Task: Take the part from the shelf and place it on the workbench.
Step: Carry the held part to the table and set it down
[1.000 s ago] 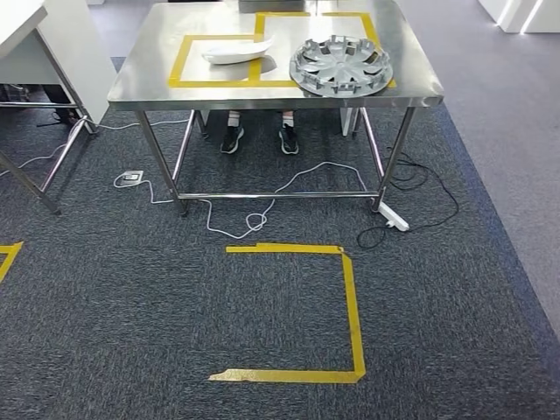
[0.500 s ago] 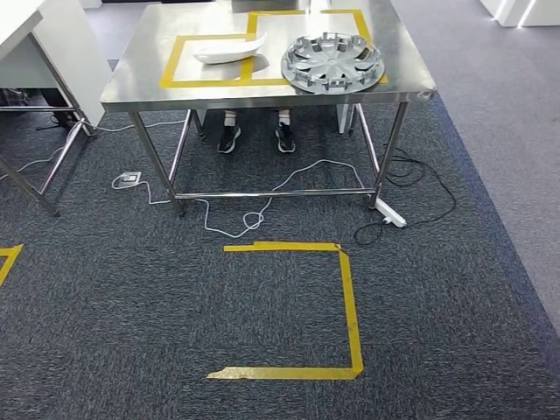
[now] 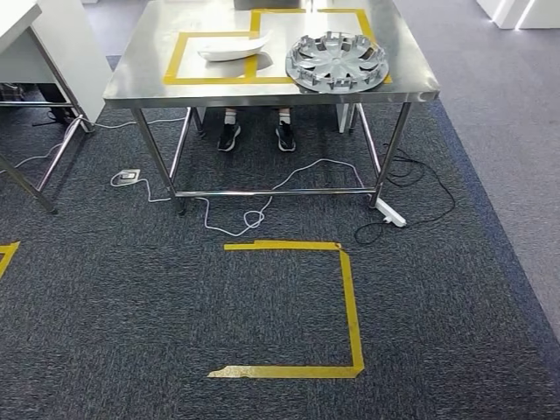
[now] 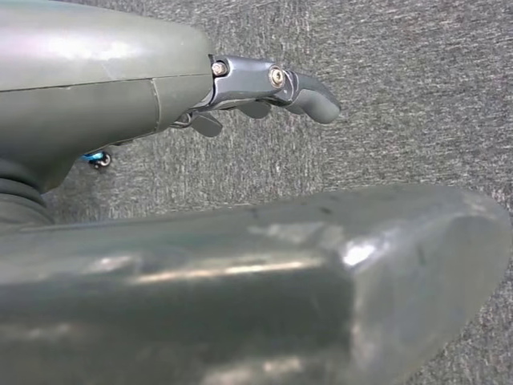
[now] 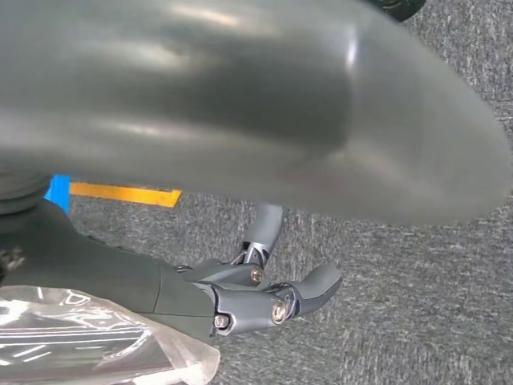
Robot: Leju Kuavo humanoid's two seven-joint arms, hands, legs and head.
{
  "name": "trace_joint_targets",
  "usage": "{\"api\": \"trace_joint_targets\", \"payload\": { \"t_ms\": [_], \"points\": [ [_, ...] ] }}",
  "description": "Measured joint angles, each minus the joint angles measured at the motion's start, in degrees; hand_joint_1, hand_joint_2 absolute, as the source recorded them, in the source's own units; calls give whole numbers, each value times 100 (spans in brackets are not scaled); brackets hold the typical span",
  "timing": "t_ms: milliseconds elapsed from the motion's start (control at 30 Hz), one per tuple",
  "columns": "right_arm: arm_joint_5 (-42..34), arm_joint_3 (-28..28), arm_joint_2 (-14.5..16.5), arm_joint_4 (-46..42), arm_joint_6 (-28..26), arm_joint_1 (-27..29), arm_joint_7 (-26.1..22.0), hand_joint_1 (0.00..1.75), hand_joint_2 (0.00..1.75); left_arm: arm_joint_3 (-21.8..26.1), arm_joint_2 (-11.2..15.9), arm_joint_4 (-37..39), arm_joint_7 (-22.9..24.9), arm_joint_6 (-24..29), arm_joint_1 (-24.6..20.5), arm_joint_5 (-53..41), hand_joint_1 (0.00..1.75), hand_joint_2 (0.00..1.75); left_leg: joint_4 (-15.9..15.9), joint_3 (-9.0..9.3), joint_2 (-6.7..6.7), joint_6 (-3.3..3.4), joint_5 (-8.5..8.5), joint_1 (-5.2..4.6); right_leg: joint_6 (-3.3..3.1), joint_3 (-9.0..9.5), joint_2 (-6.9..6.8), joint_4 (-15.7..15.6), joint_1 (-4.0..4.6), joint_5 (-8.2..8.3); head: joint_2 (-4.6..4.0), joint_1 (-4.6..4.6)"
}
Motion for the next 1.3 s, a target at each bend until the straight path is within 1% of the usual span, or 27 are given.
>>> {"api": "trace_joint_targets", "payload": {
  "t_ms": [67,100,133,200,233,267,300,333,400,433,467,567,600,633,733,767,800,833,900,967,1000,1067,1133,1167,1233,1267,1300],
  "points": [
    [-84,88,-46,0,-10,-35,-50,0,0,-96,46,20,21,81,-3,117,0,0,-65,0,8,57,67,20,52,-5,6,15,-3,-33,0,2],
    [-115,123,-67,0,-12,-48,-68,0,0,-145,67,25,32,115,-5,162,0,0,-103,-13,13,87,106,36,73,-44,12,104,-2,-140,0,6],
    [-139,153,-89,0,-14,-58,-80,0,0,-191,87,32,44,139,-8,196,0,0,-138,-36,20,111,144,52,94,-129,18,302,-3,-319,0,11],
    [-164,199,-127,0,-17,-78,-89,0,0,-265,123,55,61,164,-9,229,0,0,-143,-112,29,129,186,56,131,-425,25,1008,-12,-775,0,13],
    [-174,218,-141,1,-19,-86,-92,0,0,-294,140,71,72,172,-9,242,0,0,-138,-150,33,123,204,56,148,-556,24,1349,-17,-923,0,12],
    [-186,237,-154,1,-20,-92,-101,0,0,-325,154,87,80,190,-9,262,0,0,-133,-182,37,113,222,57,162,-609,24,1531,-22,-954,0,11],
    [-200,253,-165,2,-20,-96,-112,0,0,-357,168,103,87,216,-10,291,0,0,-125,-211,39,100,239,61,175,-549,23,1485,-30,-865,0,12],
    [-218,267,-178,2,-21,-101,-126,0,0,-398,183,118,93,249,-10,332,0,0,-112,-235,39,84,253,67,188,-374,21,1202,-42,-683,0,12],
    [-252,289,-205,2,-21,-123,-153,0,0,-484,225,144,97,328,-15,423,0,0,-58,-283,34,36,273,67,195,115,30,380,-63,-341,0,14],
    [-267,299,-213,2,-25,-134,-163,0,0,-524,251,153,101,367,-18,465,0,0,-28,-299,29,6,286,59,169,254,43,104,-66,-240,1,14],
    [-278,309,-219,2,-28,-144,-171,0,0,-559,280,159,103,404,-22,504,0,0,0,-316,24,-27,301,50,127,313,60,-36,-62,-211,1,14],
    [-296,340,-230,2,-34,-145,-184,0,0,-688,369,184,110,503,-24,617,0,0,43,-367,7,-122,353,56,-33,202,69,-34,-53,-178,1,10],
    [-298,350,-232,2,-35,-142,-185,0,0,-733,400,196,116,533,-20,655,0,0,103,-404,0,-157,281,65,-81,161,59,-29,-57,-145,1,4],
    [-296,359,-233,2,-37,-141,-186,0,0,-771,433,204,126,563,-17,694,0,0,250,-461,-6,-193,115,76,-124,117,48,-30,-62,-107,1,3],
    [-294,367,-237,2,-41,-136,-185,0,0,-903,546,224,179,649,-20,832,0,0,1215,-717,-12,-276,-633,106,-187,-18,26,-28,-47,-13,0,-3],
    [-295,370,-237,2,-41,-134,-185,0,0,-965,595,237,192,689,-23,909,0,0,1484,-748,-12,-283,-748,111,-191,-60,21,-25,-37,13,0,-4],
    [-296,371,-237,2,-41,-133,-185,0,0,-1034,645,253,201,730,-26,992,0,0,1574,-694,-12,-275,-747,113,-192,-98,17,-21,-24,40,0,-4],
    [-296,371,-237,2,-41,-133,-185,0,0,-1101,696,269,207,777,-27,1070,0,0,1432,-536,-12,-251,-641,111,-192,-127,15,-17,-9,64,1,-3],
    [-291,371,-237,2,-41,-133,-184,0,0,-1219,789,291,254,912,-33,1237,0,0,657,-5,-16,-148,-348,88,-185,-150,13,-14,20,100,1,-1],
    [-280,370,-237,2,-41,-133,-180,0,0,-1367,876,296,354,1132,-39,1463,0,0,-18,400,-17,-52,-226,58,-157,-161,11,-7,44,134,0,2],
    [-276,369,-237,1,-41,-132,-179,0,0,-1469,931,296,410,1261,-40,1590,0,0,-165,467,-16,-26,-234,46,-129,-163,10,-3,47,155,0,1],
    [-277,366,-240,0,-41,-128,-178,0,0,-1711,1047,296,485,1516,-41,1849,0,0,-247,443,-10,-10,-207,57,-61,-178,7,11,49,187,-1,-2],
    [-294,359,-245,-3,-41,-113,-183,0,0,-1988,1167,297,508,1788,-60,2151,0,0,-315,411,4,18,-144,88,-4,-288,17,178,48,55,0,18],
    [-310,346,-248,-5,-41,-104,-189,0,0,-2142,1230,299,508,1941,-81,2336,0,0,-338,395,13,34,-114,100,16,-413,23,429,45,-113,0,33],
    [-337,293,-246,-11,-41,-74,-210,0,0,-2543,1417,305,508,2319,-144,2812,0,0,-335,348,26,54,-88,83,50,-760,28,1204,37,-505,1,59],
    [-350,256,-244,-14,-41,-51,-217,0,0,-2771,1523,308,508,2499,-179,3037,0,0,-331,333,32,56,-79,74,63,-895,27,1530,35,-612,0,63],
    [-357,219,-242,-17,-41,-26,-224,0,0,-2997,1627,310,508,2646,-213,3217,0,0,-326,326,37,56,-73,66,69,-939,27,1671,35,-610,1,62]
  ]
}}
